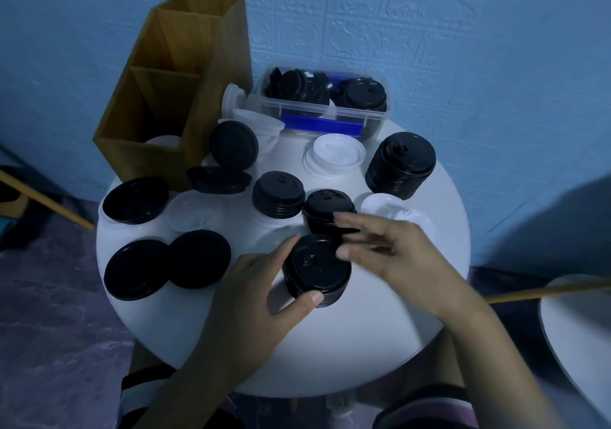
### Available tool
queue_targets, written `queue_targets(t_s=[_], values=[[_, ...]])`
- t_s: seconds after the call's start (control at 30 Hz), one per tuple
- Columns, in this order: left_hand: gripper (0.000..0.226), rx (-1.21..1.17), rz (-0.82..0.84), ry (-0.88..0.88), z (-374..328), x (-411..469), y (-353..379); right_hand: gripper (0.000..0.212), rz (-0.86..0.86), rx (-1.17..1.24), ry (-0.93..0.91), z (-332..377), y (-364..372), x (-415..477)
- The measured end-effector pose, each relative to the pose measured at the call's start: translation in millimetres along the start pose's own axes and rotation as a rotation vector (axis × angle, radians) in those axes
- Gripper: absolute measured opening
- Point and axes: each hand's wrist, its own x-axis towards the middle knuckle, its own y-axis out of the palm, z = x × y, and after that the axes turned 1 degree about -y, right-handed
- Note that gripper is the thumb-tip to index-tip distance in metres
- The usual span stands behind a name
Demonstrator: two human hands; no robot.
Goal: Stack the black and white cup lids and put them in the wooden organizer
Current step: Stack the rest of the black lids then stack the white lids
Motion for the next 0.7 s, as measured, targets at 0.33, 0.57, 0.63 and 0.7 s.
queue_targets(t_s=[0.33, 0.57, 0.63, 0.7], values=[[0.079, -0.007, 0.014, -0.028, 2, -1, 1, 0.057, -0.299, -0.628, 0.007, 17, 9, 44], [0.072, -0.006, -0.006, -0.031, 1, 1, 1, 0.071, -0.192, -0.729, 0.080, 19, 21, 61], [0.071, -0.013, -0.008, -0.035, 1, 1, 1, 0.063, -0.208, -0.691, 0.063, 18, 18, 60], [0.071, -0.017, -0.006, -0.027, 1, 0, 1, 0.054, -0.236, -0.588, 0.032, 20, 12, 52]])
